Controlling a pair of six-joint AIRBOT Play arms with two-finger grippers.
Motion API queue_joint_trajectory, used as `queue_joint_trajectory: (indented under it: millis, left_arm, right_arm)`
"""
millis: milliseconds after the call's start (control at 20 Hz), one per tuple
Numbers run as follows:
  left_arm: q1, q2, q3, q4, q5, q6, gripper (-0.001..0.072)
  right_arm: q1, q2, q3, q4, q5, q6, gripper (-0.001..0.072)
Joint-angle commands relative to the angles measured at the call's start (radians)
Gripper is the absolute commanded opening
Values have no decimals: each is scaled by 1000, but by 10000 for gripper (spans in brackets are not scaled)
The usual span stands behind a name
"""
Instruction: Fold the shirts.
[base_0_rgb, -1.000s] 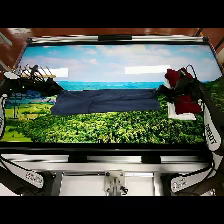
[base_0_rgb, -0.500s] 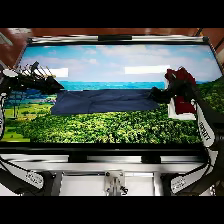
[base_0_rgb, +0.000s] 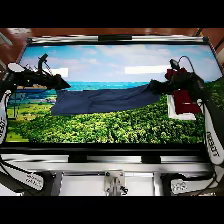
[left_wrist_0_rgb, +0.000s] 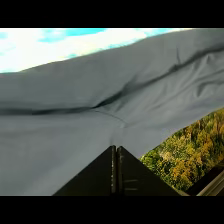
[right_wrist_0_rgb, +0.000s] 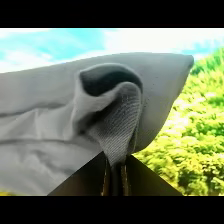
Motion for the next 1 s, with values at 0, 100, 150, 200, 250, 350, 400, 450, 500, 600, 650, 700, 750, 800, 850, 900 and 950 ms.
queue_joint_trajectory:
  millis: [0,100,150,200,250,350,400,450,500,600,650,700,750,800,850,900,950]
  left_arm:
    - [-118,8,0,-4,72,31,33]
    - [-208,1,-1,-3,124,25,32]
    - [-248,4,-2,-3,164,5,32]
    - [-280,10,-2,-4,203,-18,32]
    - [-307,19,-2,-4,224,-19,31]
    - [-349,34,-5,-3,226,-35,31]
    - [-370,37,-10,-3,230,-52,31]
    - [-389,37,-18,-3,230,-53,31]
    - [-406,38,-35,-3,230,-53,31]
    - [-430,40,-82,-3,238,-75,31]
    - [-438,42,-108,-3,246,-77,31]
    - [-449,44,-135,-4,254,-77,31]
    - [-463,44,-155,-13,262,-76,31]
    - [-484,41,-172,-40,285,-76,31]
    - [-509,36,-182,-77,320,-76,31]
    - [-542,26,-184,-113,359,-76,32]
    - [-576,14,-184,-148,399,-76,32]
  right_arm:
    - [2,151,1,21,-73,-11,70]
    - [2,228,1,23,-141,22,70]
    - [2,266,1,23,-171,39,71]
    - [2,299,1,23,-192,57,71]
    - [2,332,1,23,-210,75,71]
    - [2,385,1,23,-235,100,71]
    - [2,409,1,23,-247,112,70]
    - [2,430,1,23,-261,117,71]
    - [2,447,1,23,-274,124,71]
    - [2,486,1,23,-292,142,71]
    - [2,505,1,23,-294,142,71]
    - [2,521,1,23,-295,143,70]
    - [2,536,1,23,-298,152,71]
    - [2,549,1,24,-303,159,70]
    - [2,561,1,25,-311,161,70]
    - [2,573,1,29,-316,161,71]
    - [2,585,1,34,-316,163,71]
